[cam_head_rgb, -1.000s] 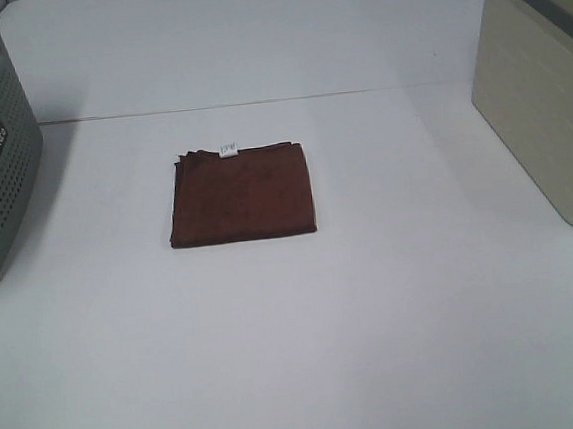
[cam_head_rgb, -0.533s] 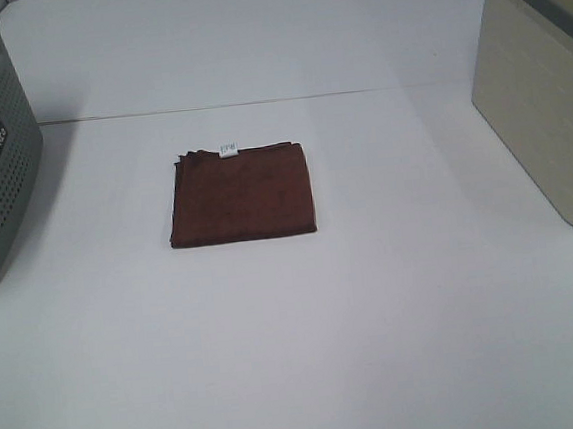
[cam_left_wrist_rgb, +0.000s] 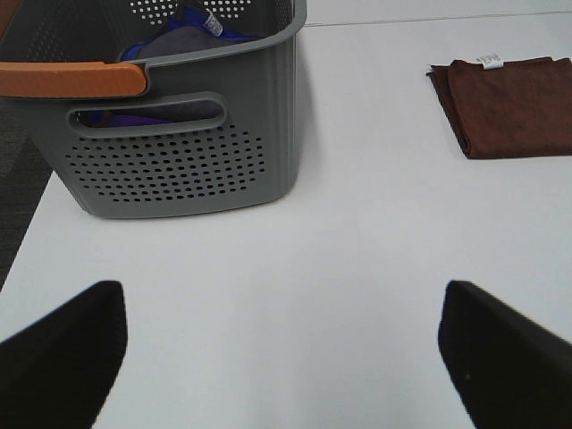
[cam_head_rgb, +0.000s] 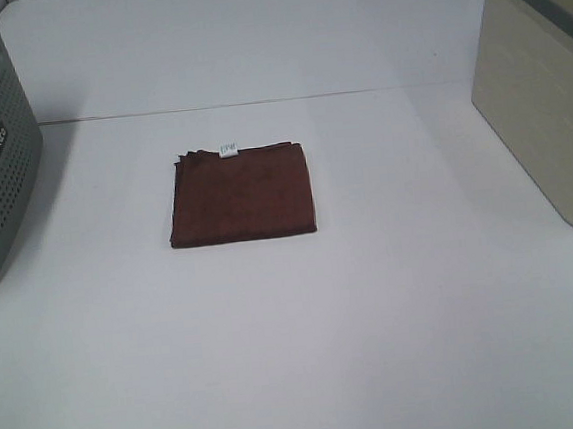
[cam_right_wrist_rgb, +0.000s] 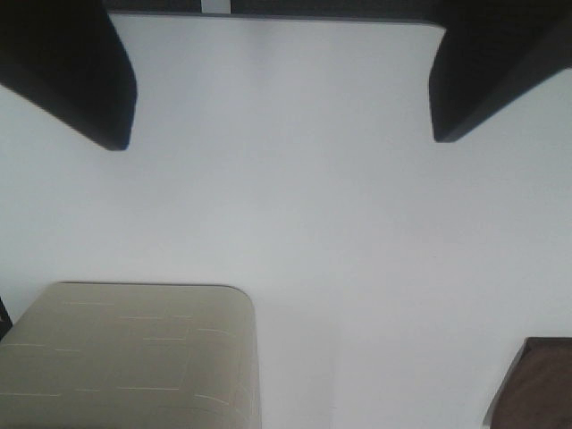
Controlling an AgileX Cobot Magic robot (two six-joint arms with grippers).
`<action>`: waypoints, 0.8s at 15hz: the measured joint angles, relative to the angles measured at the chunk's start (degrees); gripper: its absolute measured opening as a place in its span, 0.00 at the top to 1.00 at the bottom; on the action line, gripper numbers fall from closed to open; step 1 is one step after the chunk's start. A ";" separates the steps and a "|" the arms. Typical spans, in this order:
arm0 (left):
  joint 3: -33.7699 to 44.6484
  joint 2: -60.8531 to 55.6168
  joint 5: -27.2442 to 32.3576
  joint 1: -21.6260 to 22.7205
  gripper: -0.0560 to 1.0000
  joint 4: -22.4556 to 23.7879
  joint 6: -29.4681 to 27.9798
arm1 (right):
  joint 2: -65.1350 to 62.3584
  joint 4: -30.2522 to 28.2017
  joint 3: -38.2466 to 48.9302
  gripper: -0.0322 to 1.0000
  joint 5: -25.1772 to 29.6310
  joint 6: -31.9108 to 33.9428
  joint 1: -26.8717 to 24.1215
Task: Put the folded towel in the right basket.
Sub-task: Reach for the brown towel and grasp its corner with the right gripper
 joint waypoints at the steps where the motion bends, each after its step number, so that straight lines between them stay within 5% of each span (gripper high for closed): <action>1: 0.00 0.00 0.00 0.00 0.11 0.00 0.00 | 0.00 0.00 0.00 0.14 0.00 0.00 0.00; 12: 0.00 0.00 0.00 0.00 0.11 0.00 0.00 | 0.00 0.00 0.00 0.14 0.00 0.00 0.00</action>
